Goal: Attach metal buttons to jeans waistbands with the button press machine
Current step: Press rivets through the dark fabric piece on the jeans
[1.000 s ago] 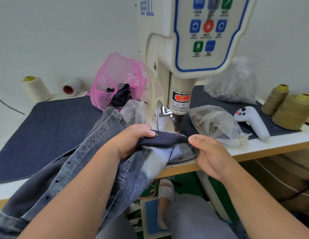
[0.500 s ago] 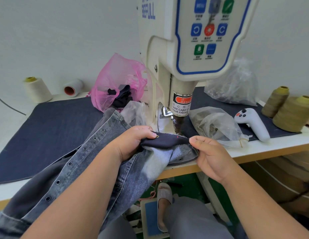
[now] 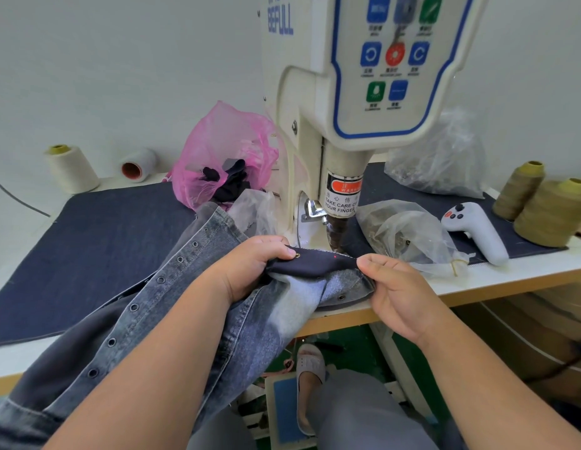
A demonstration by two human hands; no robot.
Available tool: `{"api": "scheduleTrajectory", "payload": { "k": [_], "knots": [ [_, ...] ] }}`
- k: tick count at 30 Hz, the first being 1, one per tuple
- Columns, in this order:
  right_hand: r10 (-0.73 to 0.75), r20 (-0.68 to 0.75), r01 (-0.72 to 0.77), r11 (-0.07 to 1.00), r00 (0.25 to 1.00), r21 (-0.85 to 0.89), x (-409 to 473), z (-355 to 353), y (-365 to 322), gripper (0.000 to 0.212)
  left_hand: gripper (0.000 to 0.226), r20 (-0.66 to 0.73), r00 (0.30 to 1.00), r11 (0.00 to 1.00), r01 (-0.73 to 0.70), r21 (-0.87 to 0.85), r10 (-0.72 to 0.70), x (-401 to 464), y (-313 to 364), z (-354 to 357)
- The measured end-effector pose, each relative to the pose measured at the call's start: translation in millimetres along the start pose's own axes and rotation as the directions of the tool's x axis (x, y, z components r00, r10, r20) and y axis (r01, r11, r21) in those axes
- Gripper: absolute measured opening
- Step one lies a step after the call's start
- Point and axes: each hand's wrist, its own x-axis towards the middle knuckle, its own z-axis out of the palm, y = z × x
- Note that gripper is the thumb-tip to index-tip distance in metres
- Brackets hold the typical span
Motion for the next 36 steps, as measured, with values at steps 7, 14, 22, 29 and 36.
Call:
{"api": "scheduleTrajectory", "payload": {
  "k": [7, 14, 22, 29, 36],
  "knots": [
    [-0.003, -0.013, 0.003, 1.0, 1.0, -0.002, -0.4, 1.2, -0.2, 0.029, 0.017, 0.017, 1.0, 1.0, 0.0, -0.011, 0.0, 1.2, -1.7, -1.9],
    [-0.011, 0.01, 0.011, 1.0, 1.0, 0.014, -0.7, 1.7, -0.7, 0.022, 0.018, 0.045, 0.999, 0.999, -0.004, -0.044, 0.006, 0.2, -1.1, -1.5],
    [-0.018, 0.027, 0.018, 1.0, 0.999, 0.002, -1.6, 0.8, -0.6, 0.022, 0.019, 0.047, 0.999, 0.999, -0.008, -0.036, 0.01, -0.1, -0.7, -1.3],
    [-0.021, 0.034, 0.021, 1.0, 0.999, 0.013, -2.4, 2.0, -1.2, 0.022, 0.018, 0.047, 0.999, 0.999, -0.01, -0.047, 0.012, -0.3, -0.7, -0.5],
    [-0.015, 0.022, 0.014, 1.0, 1.0, 0.028, -1.6, 0.5, -0.4, 0.021, 0.015, 0.056, 0.998, 0.998, -0.003, -0.058, 0.007, -0.9, -0.3, -1.7]
  ]
}}
